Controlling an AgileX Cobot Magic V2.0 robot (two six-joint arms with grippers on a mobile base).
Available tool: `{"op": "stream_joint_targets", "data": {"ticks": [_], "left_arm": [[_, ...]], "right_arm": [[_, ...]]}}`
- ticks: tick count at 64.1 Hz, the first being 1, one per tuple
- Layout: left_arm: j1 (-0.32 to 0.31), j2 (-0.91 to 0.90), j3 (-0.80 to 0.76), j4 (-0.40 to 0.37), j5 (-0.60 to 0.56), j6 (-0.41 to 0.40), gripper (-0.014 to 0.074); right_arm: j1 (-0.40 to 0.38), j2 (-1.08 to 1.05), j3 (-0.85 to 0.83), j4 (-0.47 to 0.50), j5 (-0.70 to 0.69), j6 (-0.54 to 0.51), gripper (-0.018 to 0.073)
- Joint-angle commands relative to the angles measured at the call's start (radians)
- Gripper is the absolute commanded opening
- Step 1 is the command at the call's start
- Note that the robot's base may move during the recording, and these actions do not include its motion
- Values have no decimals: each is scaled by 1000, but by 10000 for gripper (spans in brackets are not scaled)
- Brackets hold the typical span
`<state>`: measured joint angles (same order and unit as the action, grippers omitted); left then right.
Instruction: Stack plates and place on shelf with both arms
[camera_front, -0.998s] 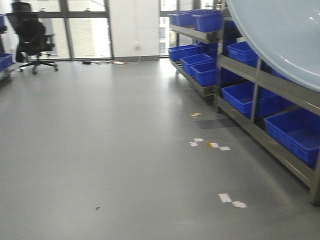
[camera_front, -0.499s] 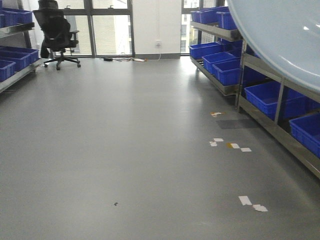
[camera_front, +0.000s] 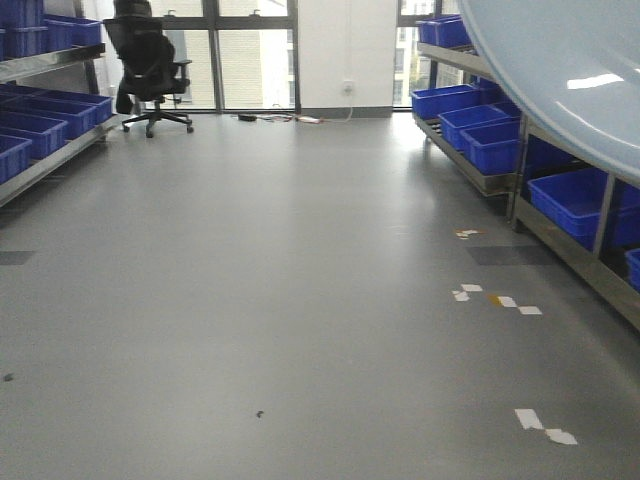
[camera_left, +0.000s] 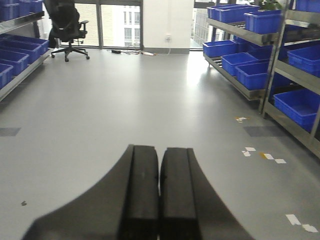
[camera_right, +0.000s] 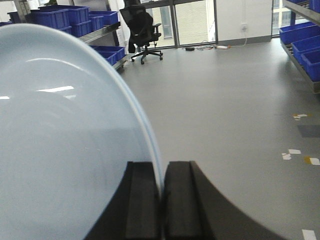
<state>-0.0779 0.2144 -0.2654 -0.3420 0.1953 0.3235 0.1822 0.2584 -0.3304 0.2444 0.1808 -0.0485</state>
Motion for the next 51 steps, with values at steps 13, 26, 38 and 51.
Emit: {"op": "stream_joint_targets", "data": {"ticks": [13, 26, 38, 51], "left_arm": [[2, 9, -34, -15, -82, -11, 80], [2, 9, -34, -15, -82, -11, 80], [2, 9, -34, -15, -82, -11, 80], [2, 9, -34, -15, -82, -11, 80]], "right_arm": [[-3, 8, -31, 4, -110, -3, 54], [-3, 8, -31, 4, -110, -3, 54], [-3, 8, -31, 4, -110, -3, 54], [-3, 8, -31, 4, -110, -3, 54]]}}
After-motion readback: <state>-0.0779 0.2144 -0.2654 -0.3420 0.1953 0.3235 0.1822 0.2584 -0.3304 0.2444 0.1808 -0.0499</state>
